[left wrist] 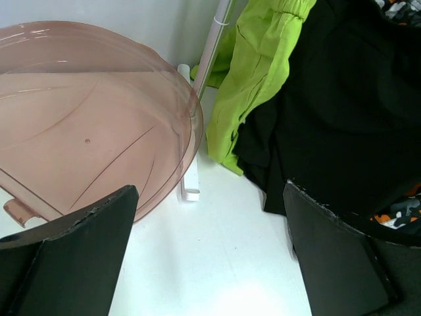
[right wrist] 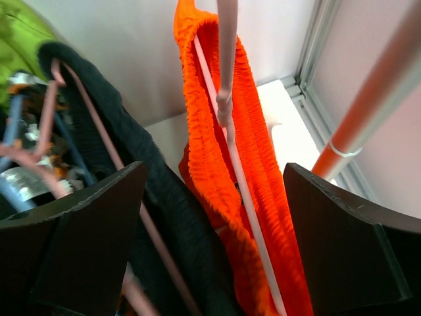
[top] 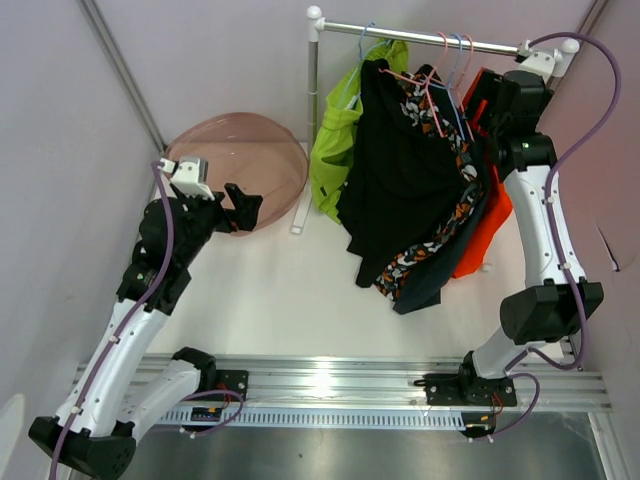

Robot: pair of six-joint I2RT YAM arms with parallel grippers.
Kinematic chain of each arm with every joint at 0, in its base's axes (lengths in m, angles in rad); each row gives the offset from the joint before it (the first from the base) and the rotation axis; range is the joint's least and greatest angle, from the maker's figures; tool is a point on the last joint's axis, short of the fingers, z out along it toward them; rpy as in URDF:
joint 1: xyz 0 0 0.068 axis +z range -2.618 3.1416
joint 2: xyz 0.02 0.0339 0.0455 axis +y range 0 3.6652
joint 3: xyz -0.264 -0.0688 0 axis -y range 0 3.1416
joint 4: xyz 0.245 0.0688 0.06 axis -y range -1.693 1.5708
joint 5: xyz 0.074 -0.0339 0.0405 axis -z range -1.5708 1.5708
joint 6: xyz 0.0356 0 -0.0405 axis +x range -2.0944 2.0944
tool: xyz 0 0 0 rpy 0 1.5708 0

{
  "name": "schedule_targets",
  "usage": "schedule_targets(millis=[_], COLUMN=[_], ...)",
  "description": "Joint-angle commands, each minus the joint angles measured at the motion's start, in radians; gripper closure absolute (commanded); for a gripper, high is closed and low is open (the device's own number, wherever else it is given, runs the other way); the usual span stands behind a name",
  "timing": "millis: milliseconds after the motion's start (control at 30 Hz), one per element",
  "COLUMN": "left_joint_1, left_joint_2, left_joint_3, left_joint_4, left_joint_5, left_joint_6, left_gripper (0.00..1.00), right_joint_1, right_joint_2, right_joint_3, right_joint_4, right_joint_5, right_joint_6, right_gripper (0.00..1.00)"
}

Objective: Remove the shorts from the hanger

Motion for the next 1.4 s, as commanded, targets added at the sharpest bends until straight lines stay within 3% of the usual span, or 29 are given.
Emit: schedule_targets(millis=[0,67,100,167,200,267,300,400,633,967,1033,1167,1367], left_joint_1=[-0.014,-0.018,-0.019,-0.019,-0.019,-0.021,-0.021,-0.021,-0.044,-0.278,-0.310,-0.488,-0.812], left_joint_2=[-0.007,-0.007,-0.007,-0.006,-0.006,0.000,0.003,0.013,0.042,0.134,0.161,0.274,0.453], left_joint_3=[-0.006,-0.007,-0.009,-0.015,-0.018,-0.013,-0.015,-0.010,0.017,0.263,0.292,0.353,0.382], left_joint_4=[0.028,0.028,0.029,0.031,0.033,0.033,0.033,0.028,0.022,-0.064,-0.053,0.019,0.144], left_joint_5=[-0.001,-0.002,-0.002,-0.001,-0.001,0.004,0.005,0.007,0.093,0.134,0.204,0.324,0.211], left_joint_6=[0.000,0.002,0.002,0.002,0.000,-0.002,-0.002,-0.002,0.032,0.109,0.110,0.127,0.201], left_gripper=[0.01,0.01,0.01,0.01,0.01,0.01,0.01,0.01,0.01,0.01,0.01,0.01,0.01], right_joint_1=[-0.006,-0.009,-0.014,-0.018,-0.021,-0.024,-0.026,-0.033,-0.027,0.055,0.060,0.088,0.166], right_joint_2=[0.009,0.024,0.029,0.038,0.046,0.049,0.051,0.054,-0.044,-0.219,-0.232,-0.255,-0.311], right_joint_3=[0.004,0.004,0.007,0.010,0.015,0.015,0.015,0.018,0.027,0.113,0.107,0.093,0.066], right_joint_4=[0.039,0.049,0.050,0.052,0.050,0.047,0.046,0.035,0.033,-0.054,-0.077,-0.128,-0.204], right_joint_5=[0.003,0.009,0.006,0.011,0.011,0.008,0.006,0.005,0.020,0.066,0.059,0.048,0.075], right_joint_6=[0.005,0.006,0.008,0.009,0.009,0.016,0.016,0.022,0.042,0.014,0.028,0.068,0.150], right_gripper=[0.11,0.15,0.27,0.39,0.51,0.64,0.77,1.00,1.00,1.00,1.00,1.00,1.00])
